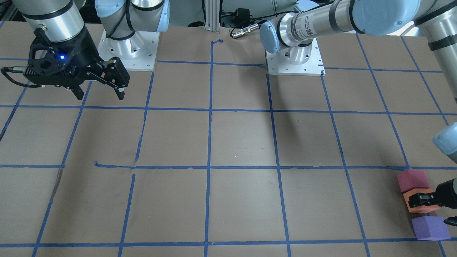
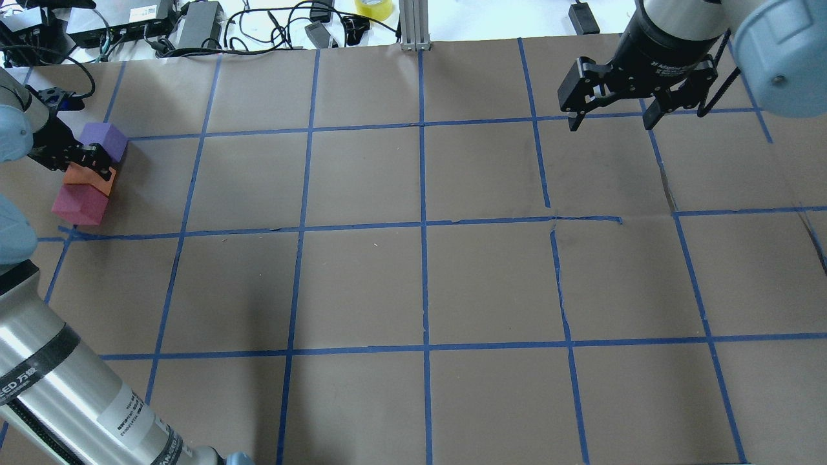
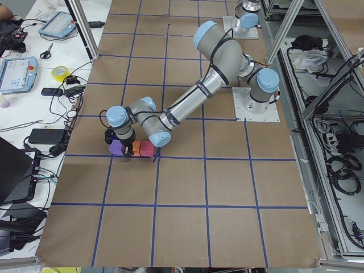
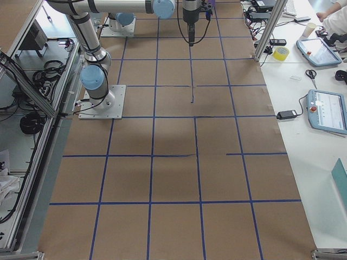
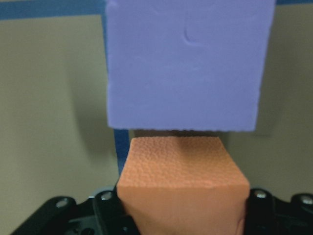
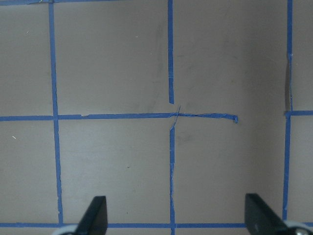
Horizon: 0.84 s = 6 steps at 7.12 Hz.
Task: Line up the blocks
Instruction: 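Lower the orange cube between the purple and pink cubes with the left gripper, then open the left gripper and lift it off the cubes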
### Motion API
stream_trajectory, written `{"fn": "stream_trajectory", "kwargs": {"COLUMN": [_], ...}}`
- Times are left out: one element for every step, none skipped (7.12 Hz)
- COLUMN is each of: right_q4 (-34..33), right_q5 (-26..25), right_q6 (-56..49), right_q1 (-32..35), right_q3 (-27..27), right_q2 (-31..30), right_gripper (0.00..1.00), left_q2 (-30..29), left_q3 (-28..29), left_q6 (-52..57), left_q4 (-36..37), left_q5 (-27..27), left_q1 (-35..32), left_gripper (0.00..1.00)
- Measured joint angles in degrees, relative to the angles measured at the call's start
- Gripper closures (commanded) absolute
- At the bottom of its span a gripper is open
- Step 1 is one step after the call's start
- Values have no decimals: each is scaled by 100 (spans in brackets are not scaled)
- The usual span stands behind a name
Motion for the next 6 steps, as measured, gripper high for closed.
{"fn": "stream_trajectory", "kwargs": {"right_q4": [1, 5, 7, 8, 8, 8], "right_q5": [0, 0, 0, 0, 0, 0], "right_q6": [0, 0, 0, 0, 0, 0], "right_q1": [0, 0, 0, 0, 0, 0], "right_q3": [-1, -1, -1, -1, -3, -5], "right_q2": [0, 0, 0, 0, 0, 0], "right_gripper": [0, 0, 0, 0, 0, 0], "left_q2": [3, 7, 11, 17, 37, 102], "left_q3": [-8, -16, -27, -38, -39, -39], "left_q6": [-4, -11, -5, 2, 5, 6], "left_q4": [16, 14, 6, -13, -36, -85], "left_q5": [-5, -8, -7, -4, -7, -25], "left_q1": [0, 0, 0, 0, 0, 0], "left_gripper": [86, 1, 0, 0, 0, 0]}}
